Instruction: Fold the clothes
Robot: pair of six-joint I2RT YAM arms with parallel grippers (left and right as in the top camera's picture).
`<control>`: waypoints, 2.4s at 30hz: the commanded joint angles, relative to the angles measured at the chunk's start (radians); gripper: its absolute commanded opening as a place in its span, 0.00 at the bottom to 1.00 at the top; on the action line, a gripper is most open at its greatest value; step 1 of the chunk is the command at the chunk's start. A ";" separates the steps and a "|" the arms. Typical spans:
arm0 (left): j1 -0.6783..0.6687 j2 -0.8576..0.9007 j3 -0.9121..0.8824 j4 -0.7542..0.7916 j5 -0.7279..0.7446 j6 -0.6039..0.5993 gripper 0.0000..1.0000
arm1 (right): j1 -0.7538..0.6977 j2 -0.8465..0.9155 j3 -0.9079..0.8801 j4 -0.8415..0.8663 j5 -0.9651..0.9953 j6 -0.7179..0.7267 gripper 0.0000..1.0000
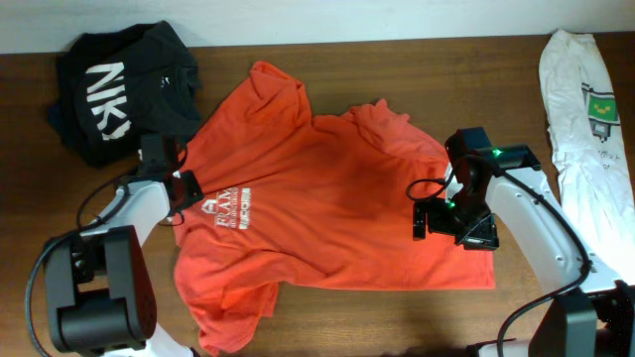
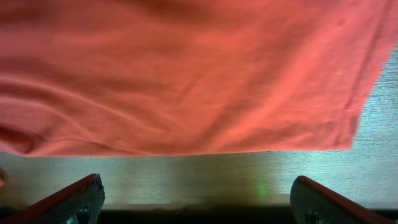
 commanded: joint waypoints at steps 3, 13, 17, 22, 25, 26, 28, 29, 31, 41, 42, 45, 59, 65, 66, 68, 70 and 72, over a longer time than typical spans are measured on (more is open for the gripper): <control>0.041 0.032 0.188 -0.097 -0.108 0.112 0.10 | 0.009 -0.014 -0.008 0.000 0.005 -0.006 0.99; 0.013 0.034 0.690 -0.777 0.470 0.111 0.99 | 0.009 -0.014 -0.006 0.298 -0.143 -0.003 0.04; -0.045 0.034 0.601 -0.811 0.469 0.111 0.99 | 0.053 0.008 0.019 0.469 -0.084 -0.007 0.04; -0.099 0.034 0.489 -0.784 0.468 0.111 0.99 | 0.132 0.161 0.051 0.749 -0.026 -0.047 0.04; -0.119 0.034 0.437 -0.766 0.465 0.111 0.99 | 0.135 0.315 0.114 0.805 -0.024 -0.048 0.04; -0.124 0.034 0.420 -0.752 0.465 0.111 0.99 | 0.135 0.364 0.141 0.815 -0.024 -0.048 0.04; -0.127 0.034 0.397 -0.734 0.465 0.111 0.99 | 0.135 0.435 0.193 0.827 -0.023 -0.061 0.04; -0.127 0.034 0.384 -0.728 0.465 0.111 0.99 | 0.134 0.462 0.225 0.826 -0.006 -0.087 0.12; -0.127 0.034 0.374 -0.724 0.445 0.111 0.99 | 0.134 0.467 0.244 0.834 0.077 -0.111 0.76; -0.127 0.034 0.372 -0.699 0.417 0.111 0.99 | 0.134 0.487 0.256 0.839 0.140 -0.295 0.86; -0.127 0.034 0.372 -0.699 0.417 0.111 0.99 | 0.134 0.505 0.256 0.841 0.146 -0.294 0.81; -0.127 0.034 0.372 -0.699 0.417 0.111 0.99 | 0.134 0.520 0.257 0.854 0.161 -0.294 0.43; -0.127 0.034 0.372 -0.698 0.417 0.111 0.99 | -0.043 0.520 0.465 0.766 0.501 -0.260 0.24; -0.127 0.033 0.374 -0.697 0.417 0.111 0.99 | -0.152 0.519 0.554 0.557 0.480 -0.047 0.89; -0.127 0.031 0.381 -0.708 0.417 0.112 0.99 | -0.164 0.519 0.601 0.491 0.427 -0.031 0.95; -0.127 -0.003 0.403 -0.735 0.417 0.112 0.97 | -0.177 0.515 0.724 0.335 0.294 -0.027 0.99; -0.127 -0.082 0.405 -0.749 0.416 0.111 0.94 | -0.174 0.492 0.841 0.174 0.249 -0.016 0.99; -0.127 -0.182 0.405 -0.799 0.416 0.110 0.92 | -0.174 0.427 0.901 0.042 0.232 0.049 0.99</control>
